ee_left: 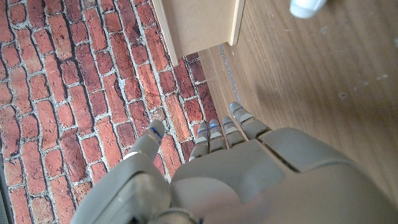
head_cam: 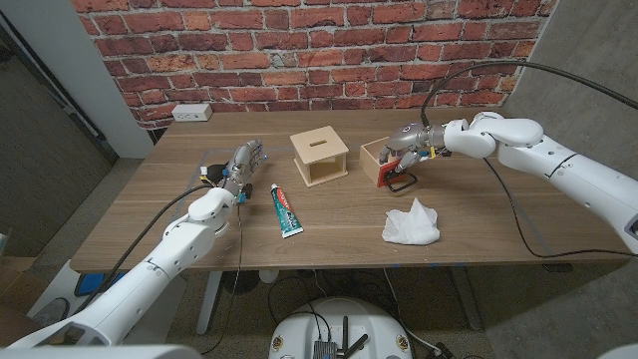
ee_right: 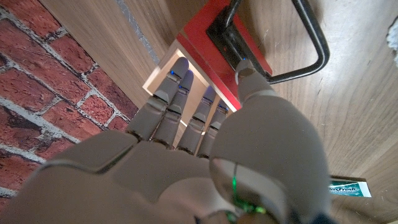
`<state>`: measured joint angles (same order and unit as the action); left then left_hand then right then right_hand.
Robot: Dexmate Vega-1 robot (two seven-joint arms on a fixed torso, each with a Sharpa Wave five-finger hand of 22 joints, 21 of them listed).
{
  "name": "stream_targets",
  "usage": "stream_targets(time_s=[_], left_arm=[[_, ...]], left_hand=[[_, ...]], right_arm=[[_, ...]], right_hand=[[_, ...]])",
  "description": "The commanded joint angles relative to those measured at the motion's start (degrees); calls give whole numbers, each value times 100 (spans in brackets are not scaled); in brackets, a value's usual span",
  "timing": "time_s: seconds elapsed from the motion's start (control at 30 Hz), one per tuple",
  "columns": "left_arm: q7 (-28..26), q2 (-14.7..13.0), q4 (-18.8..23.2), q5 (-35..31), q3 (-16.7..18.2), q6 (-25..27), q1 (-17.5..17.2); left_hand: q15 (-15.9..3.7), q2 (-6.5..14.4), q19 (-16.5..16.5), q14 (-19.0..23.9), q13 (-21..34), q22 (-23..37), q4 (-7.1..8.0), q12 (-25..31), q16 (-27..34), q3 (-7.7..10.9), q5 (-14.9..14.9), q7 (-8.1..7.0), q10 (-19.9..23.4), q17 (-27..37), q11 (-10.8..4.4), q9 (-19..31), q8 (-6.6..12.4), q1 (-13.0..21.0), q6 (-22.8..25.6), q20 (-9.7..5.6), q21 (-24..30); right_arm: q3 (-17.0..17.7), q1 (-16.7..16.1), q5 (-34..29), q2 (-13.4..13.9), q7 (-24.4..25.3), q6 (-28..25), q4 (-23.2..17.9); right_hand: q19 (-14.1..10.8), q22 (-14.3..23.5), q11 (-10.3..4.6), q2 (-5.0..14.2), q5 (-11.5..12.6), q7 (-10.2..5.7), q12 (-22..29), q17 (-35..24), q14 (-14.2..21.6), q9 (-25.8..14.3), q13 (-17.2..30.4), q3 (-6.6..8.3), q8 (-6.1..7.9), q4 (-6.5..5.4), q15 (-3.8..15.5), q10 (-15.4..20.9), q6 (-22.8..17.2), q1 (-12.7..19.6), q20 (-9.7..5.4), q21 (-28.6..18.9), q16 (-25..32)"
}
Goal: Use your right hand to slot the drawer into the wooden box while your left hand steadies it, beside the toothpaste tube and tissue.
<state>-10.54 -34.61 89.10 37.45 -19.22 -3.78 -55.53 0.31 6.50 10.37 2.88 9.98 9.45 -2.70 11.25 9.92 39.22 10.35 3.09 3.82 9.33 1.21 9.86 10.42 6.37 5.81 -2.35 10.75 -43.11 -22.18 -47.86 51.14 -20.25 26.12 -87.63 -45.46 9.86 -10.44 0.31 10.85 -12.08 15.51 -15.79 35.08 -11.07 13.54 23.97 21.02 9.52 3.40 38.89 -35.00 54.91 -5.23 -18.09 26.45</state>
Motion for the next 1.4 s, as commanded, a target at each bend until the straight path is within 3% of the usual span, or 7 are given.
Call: stream_targets(time_s=[0.03, 0.4, 0.87, 1.1, 1.4], left_arm=[[-5, 18, -29, -6, -20, 9, 22], [-58, 31, 8, -13, -16, -11, -28], [-119, 21, 78, -8, 17, -36, -121], [-141, 14, 83, -7, 29, -31, -134], [-94, 20, 52, -11, 29, -84, -124]], left_hand=[[9, 327, 73, 64, 26, 16, -16, 20, 41, 60, 0, 17, 47, 14, 7, 20, 15, -16, 45, -224, 50], [8, 338, 122, 108, 29, 16, -62, 32, 38, 101, -5, 20, 108, 11, -29, 19, 9, 22, 45, -220, 54], [2, 342, 155, 154, 31, 17, -98, 34, 38, 133, -11, 19, 142, 11, -20, 20, 10, 51, 53, -208, 54], [5, 347, 166, 170, 32, 18, -110, 36, 37, 146, -13, 26, 160, 11, -17, 21, 15, 62, 70, -205, 53], [11, 347, 177, 186, 33, 19, -127, 34, 33, 162, -16, 27, 173, 11, -16, 21, 14, 75, 75, -197, 50]], right_arm=[[-27, 62, 94, -48, 14, 99, 109], [-49, 66, -2, -31, 152, 148, 126], [-113, 161, -98, -95, 198, 234, 214], [-163, 266, -40, -149, -17, 267, 250], [-168, 330, 70, -167, -360, 184, 170]], right_hand=[[-145, 3, -2, -6, 54, 21, 38, 26, 160, -15, -14, 23, 83, 34, 970, 139, -177, 107, -557, -44, 4], [-455, 0, -79, 41, 91, 77, 56, 113, 864, 1, -84, 5, 143, 14, 1005, 695, -672, 324, -622, -18, 16], [-664, 49, -113, 89, 99, 54, -32, 53, 1380, 23, -92, -104, 129, -6, 1011, 1114, -1103, 453, -647, -21, -20], [-753, 72, -112, 159, 99, 31, -108, -29, 1632, -19, -48, -136, 124, -30, 1007, 1376, -1340, 464, -664, -50, -154], [-796, 85, -116, 287, 120, 34, -191, -97, 1766, 14, -28, -133, 57, -38, 1012, 1445, -1399, 488, -664, -81, -237]])
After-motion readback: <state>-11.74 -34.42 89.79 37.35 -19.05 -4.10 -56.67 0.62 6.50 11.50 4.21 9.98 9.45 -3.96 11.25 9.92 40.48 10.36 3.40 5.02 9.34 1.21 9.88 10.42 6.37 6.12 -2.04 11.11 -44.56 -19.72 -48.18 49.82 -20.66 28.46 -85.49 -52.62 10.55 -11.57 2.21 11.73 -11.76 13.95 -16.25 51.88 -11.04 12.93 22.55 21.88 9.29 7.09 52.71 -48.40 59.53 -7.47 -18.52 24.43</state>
